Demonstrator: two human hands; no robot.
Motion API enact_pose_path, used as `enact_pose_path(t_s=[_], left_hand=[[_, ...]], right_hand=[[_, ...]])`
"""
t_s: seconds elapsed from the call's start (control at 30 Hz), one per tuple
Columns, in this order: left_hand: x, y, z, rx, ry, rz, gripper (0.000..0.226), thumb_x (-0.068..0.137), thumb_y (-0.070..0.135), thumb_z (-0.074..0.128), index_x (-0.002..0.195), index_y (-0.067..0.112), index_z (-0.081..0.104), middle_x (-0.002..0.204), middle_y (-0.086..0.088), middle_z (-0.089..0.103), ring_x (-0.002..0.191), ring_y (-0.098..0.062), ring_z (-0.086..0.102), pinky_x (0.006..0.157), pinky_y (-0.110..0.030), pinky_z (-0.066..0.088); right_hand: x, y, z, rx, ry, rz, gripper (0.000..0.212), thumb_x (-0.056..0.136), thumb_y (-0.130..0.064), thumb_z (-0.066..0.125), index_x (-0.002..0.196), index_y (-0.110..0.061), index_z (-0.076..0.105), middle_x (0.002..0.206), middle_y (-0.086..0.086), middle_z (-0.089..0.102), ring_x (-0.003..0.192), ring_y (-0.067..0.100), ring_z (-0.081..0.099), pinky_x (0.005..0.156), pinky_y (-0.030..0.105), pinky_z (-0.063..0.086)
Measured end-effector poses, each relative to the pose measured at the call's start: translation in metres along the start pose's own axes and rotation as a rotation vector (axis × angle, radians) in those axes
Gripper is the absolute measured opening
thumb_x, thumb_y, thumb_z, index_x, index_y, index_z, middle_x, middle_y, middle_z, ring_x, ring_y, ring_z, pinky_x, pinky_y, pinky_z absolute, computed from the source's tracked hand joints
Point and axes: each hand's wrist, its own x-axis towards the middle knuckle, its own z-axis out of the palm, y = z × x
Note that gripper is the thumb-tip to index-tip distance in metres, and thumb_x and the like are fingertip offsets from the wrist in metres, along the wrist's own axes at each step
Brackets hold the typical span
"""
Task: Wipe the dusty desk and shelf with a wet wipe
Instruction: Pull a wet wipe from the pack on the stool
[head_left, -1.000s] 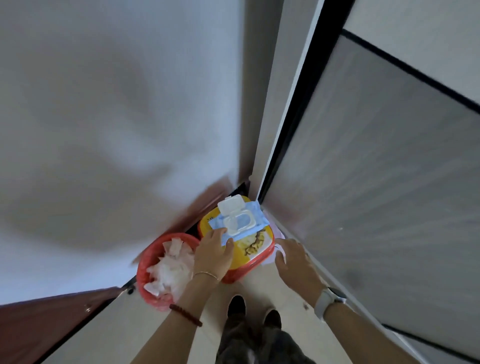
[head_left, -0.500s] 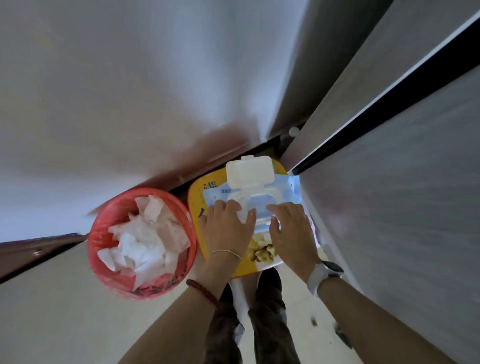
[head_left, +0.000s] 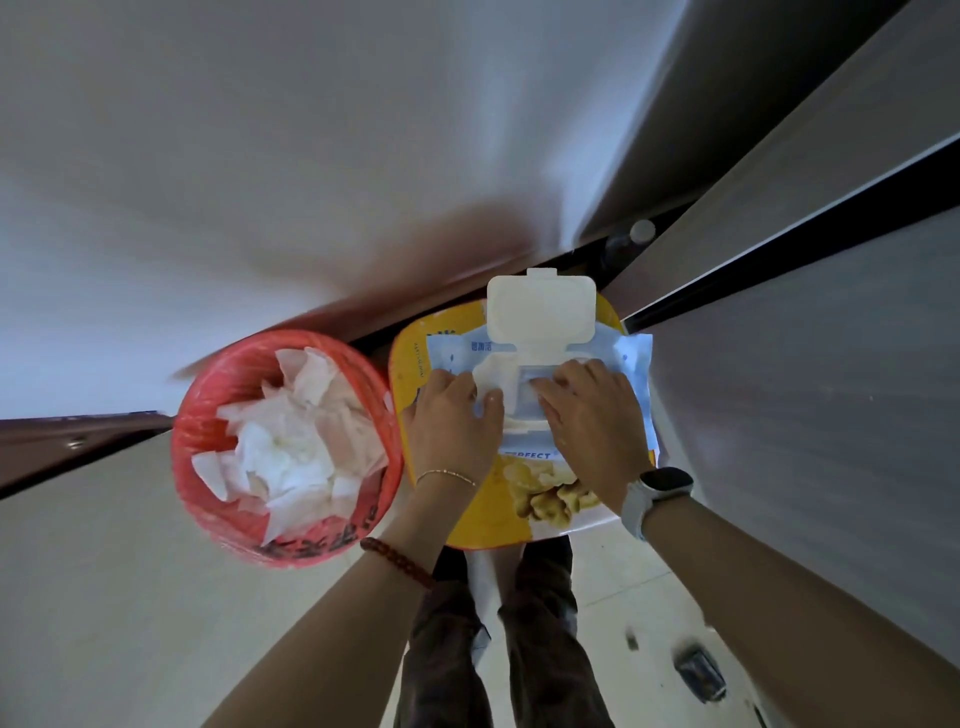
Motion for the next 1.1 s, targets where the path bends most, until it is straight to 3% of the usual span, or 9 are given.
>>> enact_pose_path(t_s=[0.43, 0.7, 0.77, 0.83, 0.9, 1.0, 1.1], left_hand=[[0.006, -0.005, 0.007, 0.011, -0.004, -0.029, 0.022, 0.088, 0.026, 0.051, 0.071, 0.013, 0.048, 0.082, 0.000, 0.042, 0.079, -0.027, 0.052, 0.085, -0.037, 0.033], [0.007, -0.006, 0.008, 0.005, 0.002, -0.022, 0.025, 0.088, 0.026, 0.052, 0.068, 0.014, 0.043, 0.082, 0.000, 0.043, 0.078, -0.027, 0.052, 0.085, -0.036, 0.032], [0.006, -0.006, 0.008, -0.003, 0.001, -0.025, 0.025, 0.088, 0.026, 0.051, 0.068, 0.014, 0.043, 0.081, -0.001, 0.043, 0.078, -0.027, 0.052, 0.085, -0.036, 0.031], [0.006, -0.006, 0.008, -0.002, -0.002, -0.028, 0.024, 0.088, 0.026, 0.051, 0.069, 0.014, 0.043, 0.082, -0.001, 0.043, 0.080, -0.027, 0.052, 0.086, -0.036, 0.031], [0.007, -0.006, 0.007, -0.001, -0.009, -0.038, 0.023, 0.089, 0.026, 0.050, 0.070, 0.014, 0.044, 0.083, -0.001, 0.044, 0.081, -0.027, 0.051, 0.085, -0.034, 0.030], [0.005, -0.002, 0.005, 0.002, -0.021, -0.066, 0.024, 0.089, 0.026, 0.049, 0.069, 0.014, 0.042, 0.082, 0.000, 0.042, 0.079, -0.025, 0.050, 0.084, -0.035, 0.030], [0.002, 0.002, -0.003, 0.011, -0.060, -0.110, 0.026, 0.089, 0.027, 0.047, 0.068, 0.012, 0.044, 0.083, -0.002, 0.043, 0.077, -0.025, 0.048, 0.083, -0.037, 0.034]], right_hand=[[0.013, 0.003, 0.002, -0.171, -0.063, -0.114, 0.021, 0.063, -0.011, 0.075, 0.064, -0.013, 0.054, 0.063, 0.005, 0.053, 0.057, 0.023, 0.052, 0.047, 0.030, 0.034], [0.021, 0.007, 0.004, -0.257, -0.034, -0.201, 0.023, 0.061, -0.009, 0.075, 0.060, -0.013, 0.052, 0.058, 0.004, 0.050, 0.051, 0.021, 0.050, 0.045, 0.027, 0.032], [0.020, 0.007, 0.004, -0.177, -0.029, -0.183, 0.019, 0.065, -0.008, 0.071, 0.063, -0.011, 0.052, 0.060, 0.006, 0.051, 0.053, 0.023, 0.051, 0.046, 0.028, 0.034], [0.016, 0.008, 0.003, 0.020, -0.032, -0.126, 0.010, 0.078, -0.009, 0.055, 0.069, -0.008, 0.050, 0.066, 0.009, 0.051, 0.057, 0.028, 0.052, 0.050, 0.033, 0.038], [0.011, 0.008, -0.007, 0.277, -0.048, -0.039, 0.020, 0.088, -0.016, 0.036, 0.075, -0.006, 0.048, 0.073, 0.011, 0.050, 0.063, 0.028, 0.048, 0.056, 0.038, 0.039], [0.008, 0.002, -0.035, 0.583, -0.015, 0.075, 0.030, 0.092, -0.025, 0.028, 0.082, -0.004, 0.047, 0.078, 0.005, 0.045, 0.070, 0.018, 0.042, 0.066, 0.023, 0.037], [0.015, -0.002, -0.077, 0.756, 0.090, 0.249, 0.025, 0.091, -0.029, 0.033, 0.088, -0.008, 0.047, 0.077, -0.005, 0.048, 0.069, 0.002, 0.043, 0.066, 0.006, 0.034]])
